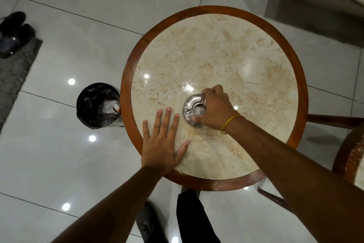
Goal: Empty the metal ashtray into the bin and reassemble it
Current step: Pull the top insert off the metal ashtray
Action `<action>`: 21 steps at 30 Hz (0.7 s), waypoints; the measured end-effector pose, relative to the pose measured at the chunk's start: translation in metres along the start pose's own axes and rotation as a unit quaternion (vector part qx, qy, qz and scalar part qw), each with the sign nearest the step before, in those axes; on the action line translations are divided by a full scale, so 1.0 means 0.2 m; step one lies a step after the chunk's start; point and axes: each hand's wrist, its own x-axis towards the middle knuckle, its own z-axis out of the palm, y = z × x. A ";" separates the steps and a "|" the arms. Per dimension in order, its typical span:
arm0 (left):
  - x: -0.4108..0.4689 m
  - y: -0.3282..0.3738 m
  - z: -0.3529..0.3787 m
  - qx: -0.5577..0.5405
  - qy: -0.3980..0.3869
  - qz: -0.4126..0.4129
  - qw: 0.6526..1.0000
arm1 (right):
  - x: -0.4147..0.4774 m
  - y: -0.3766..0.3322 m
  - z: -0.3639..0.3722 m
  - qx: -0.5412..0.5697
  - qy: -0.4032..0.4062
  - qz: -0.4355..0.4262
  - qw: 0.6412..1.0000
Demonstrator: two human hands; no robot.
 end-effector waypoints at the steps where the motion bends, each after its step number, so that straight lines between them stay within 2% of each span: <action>1: 0.00 0.00 0.00 -0.001 -0.001 0.000 1.000 | 0.02 0.01 -0.02 0.019 -0.005 0.006 1.000; 7: 0.00 0.00 0.00 -0.004 -0.006 0.000 1.000 | 0.08 0.04 -0.10 0.024 0.026 0.005 0.999; 11: 0.00 0.00 0.00 -0.009 -0.004 0.002 1.000 | 0.10 0.03 -0.15 0.051 0.014 0.020 0.998; 15: 0.01 0.00 -0.01 -0.008 -0.003 0.002 1.000 | 0.11 0.00 -0.12 0.014 0.008 -0.001 1.000; 21: 0.00 0.00 -0.01 -0.011 -0.005 0.000 1.000 | 0.13 -0.02 -0.12 0.042 -0.015 0.051 0.998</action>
